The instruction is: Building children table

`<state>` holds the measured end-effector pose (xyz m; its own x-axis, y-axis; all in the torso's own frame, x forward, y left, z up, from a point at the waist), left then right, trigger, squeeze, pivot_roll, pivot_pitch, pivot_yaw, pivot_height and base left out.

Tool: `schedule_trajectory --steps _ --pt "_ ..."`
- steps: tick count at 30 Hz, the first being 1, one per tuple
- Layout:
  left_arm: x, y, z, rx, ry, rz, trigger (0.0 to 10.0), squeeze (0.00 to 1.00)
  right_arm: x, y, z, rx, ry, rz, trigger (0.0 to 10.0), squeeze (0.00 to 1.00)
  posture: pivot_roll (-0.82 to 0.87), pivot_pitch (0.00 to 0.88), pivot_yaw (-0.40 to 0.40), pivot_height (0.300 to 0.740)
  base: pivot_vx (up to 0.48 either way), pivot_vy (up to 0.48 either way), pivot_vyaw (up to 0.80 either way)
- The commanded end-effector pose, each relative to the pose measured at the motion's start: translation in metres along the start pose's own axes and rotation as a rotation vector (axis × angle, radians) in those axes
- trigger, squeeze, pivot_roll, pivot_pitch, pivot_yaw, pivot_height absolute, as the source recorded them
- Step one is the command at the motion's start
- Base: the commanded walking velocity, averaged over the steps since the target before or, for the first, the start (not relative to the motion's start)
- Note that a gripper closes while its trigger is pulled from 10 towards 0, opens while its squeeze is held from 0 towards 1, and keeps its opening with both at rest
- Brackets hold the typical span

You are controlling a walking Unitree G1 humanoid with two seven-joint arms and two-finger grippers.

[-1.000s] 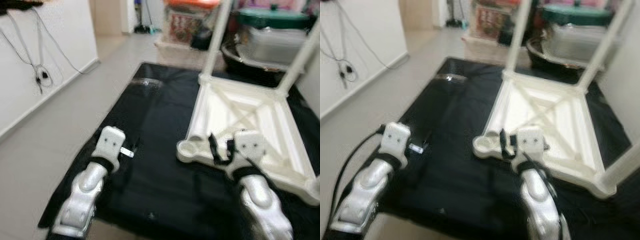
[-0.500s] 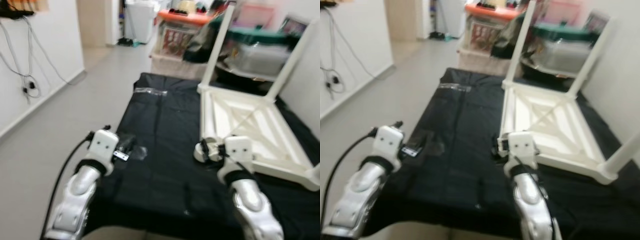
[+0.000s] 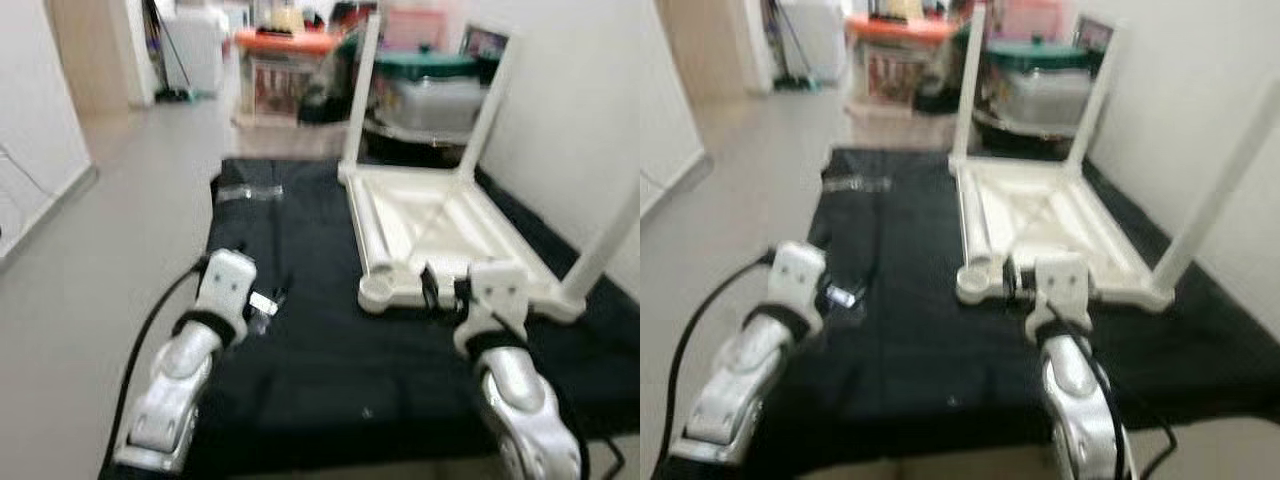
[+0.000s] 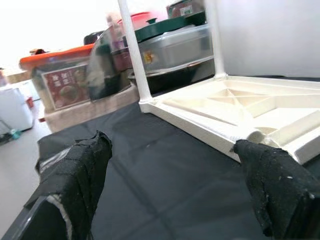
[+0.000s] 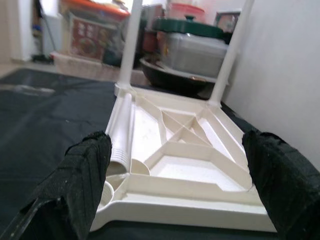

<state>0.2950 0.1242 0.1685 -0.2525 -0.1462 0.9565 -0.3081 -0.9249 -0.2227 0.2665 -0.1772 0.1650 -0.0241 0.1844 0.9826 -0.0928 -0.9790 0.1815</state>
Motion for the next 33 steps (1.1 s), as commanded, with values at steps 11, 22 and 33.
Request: schedule_trajectory --steps 11,22,33 --pt "-0.008 -0.001 -0.003 0.017 -0.037 0.003 10.0 0.00 -0.003 -0.004 0.002 0.038 -0.016 -0.040 10.0 0.00 0.15 0.000 -0.109 0.740 0.266 0.000 0.00" --pt "-0.009 -0.002 -0.001 0.038 -0.038 0.010 10.0 0.00 -0.010 0.002 0.007 0.199 -0.040 -0.237 10.0 0.00 0.15 0.000 -0.115 0.740 0.000 0.000 0.00" --pt "-0.011 -0.001 0.001 0.056 -0.040 0.017 10.0 0.00 -0.023 0.035 0.007 0.453 -0.149 -0.528 10.0 0.00 0.15 0.000 -0.127 0.740 0.000 0.000 0.00"
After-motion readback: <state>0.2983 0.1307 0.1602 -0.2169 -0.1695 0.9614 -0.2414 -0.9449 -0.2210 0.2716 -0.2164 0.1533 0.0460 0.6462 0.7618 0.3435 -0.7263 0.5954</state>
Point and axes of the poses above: a point about 5 cm out from each wrist's last joint towards the gripper, its own z axis pointing out of the wrist towards the gripper, its own x axis along the axis of the wrist's last joint, y = z × x, the point moved 1 cm from there along z, pointing out of the wrist towards the gripper
